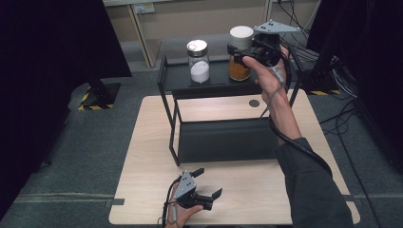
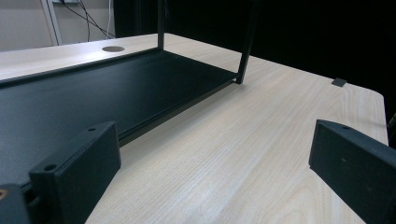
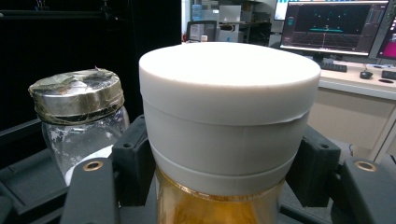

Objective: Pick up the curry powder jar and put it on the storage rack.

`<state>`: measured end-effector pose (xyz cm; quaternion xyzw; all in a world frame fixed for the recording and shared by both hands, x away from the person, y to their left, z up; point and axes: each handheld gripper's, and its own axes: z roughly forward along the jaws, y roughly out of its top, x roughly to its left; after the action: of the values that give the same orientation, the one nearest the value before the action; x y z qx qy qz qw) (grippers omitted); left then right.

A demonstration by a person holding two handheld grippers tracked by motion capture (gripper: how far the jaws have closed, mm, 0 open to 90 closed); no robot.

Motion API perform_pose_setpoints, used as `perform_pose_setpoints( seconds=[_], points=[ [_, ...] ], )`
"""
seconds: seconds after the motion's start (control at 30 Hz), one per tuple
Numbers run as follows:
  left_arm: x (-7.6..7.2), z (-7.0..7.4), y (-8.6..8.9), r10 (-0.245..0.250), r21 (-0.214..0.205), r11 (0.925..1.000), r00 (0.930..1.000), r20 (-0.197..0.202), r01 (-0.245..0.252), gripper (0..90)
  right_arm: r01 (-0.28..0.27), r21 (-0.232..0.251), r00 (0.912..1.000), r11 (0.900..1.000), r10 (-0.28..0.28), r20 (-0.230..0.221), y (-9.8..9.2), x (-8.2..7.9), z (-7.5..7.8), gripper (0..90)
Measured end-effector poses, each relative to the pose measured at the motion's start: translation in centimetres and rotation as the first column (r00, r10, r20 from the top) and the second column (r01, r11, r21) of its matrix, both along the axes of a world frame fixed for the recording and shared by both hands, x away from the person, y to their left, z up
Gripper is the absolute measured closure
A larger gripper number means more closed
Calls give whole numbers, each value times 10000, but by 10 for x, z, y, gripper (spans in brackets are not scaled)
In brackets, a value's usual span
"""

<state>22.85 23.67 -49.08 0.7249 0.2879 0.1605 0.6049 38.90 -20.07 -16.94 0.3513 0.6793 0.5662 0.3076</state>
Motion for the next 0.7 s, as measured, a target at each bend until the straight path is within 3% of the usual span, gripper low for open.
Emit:
perform_pose_setpoints(
  seconds=[0.27,0.7],
  points=[
    [0,0,-1,-44,58,10000,10000,-5,44,15,90,18,9994,10000,-89,-324,-5,-5,5,93],
    [2,-2,-1,-52,-38,10000,9999,-144,52,15,-31,-176,10000,9998,31,-13,-21,-27,-2,17]
  ],
)
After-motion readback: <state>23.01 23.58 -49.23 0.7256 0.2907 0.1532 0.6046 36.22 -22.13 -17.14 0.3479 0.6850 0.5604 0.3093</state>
